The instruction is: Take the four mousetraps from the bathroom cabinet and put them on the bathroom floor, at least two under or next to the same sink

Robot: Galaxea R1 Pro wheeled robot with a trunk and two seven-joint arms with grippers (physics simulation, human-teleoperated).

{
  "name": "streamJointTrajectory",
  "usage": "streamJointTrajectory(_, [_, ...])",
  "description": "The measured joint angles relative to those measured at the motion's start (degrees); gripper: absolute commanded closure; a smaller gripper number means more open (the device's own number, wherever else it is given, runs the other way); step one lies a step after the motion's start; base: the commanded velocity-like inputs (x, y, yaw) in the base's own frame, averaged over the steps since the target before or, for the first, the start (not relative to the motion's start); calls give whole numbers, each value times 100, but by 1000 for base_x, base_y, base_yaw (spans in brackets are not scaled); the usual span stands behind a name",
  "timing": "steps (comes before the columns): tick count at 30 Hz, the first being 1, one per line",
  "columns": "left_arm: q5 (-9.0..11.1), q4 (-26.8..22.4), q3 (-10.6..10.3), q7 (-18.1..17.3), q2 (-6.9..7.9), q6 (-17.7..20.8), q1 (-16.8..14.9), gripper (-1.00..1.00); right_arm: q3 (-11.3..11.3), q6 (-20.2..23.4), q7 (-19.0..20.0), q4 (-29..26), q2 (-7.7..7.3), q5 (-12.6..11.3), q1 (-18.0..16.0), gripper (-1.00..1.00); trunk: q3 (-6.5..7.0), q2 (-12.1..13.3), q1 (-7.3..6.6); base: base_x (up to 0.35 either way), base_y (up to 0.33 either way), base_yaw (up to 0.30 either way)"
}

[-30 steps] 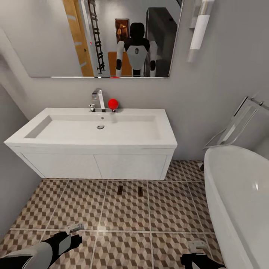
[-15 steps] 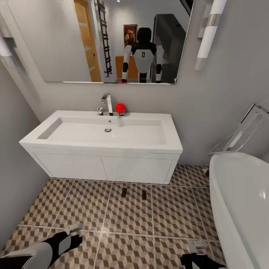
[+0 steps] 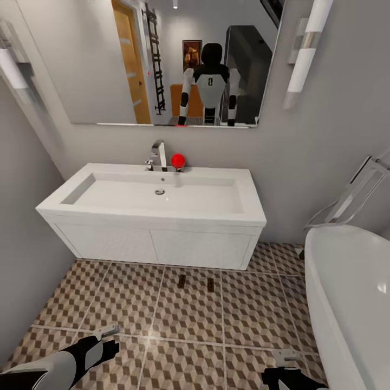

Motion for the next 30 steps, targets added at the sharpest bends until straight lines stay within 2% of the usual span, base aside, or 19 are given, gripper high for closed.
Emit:
streamJointTrajectory(9, [1, 1, -1, -1, -4, 0, 1, -100, -4, 13, -16, 1, 0, 1, 0, -100, 181, 361, -198, 0, 0, 51])
streamJointTrajectory(30, [-8, 1, -1, -39, -31, 23, 27, -100, -11, 25, -28, 1, 1, -1, 0, -100, 707, 1205, -660, 0, 0, 146])
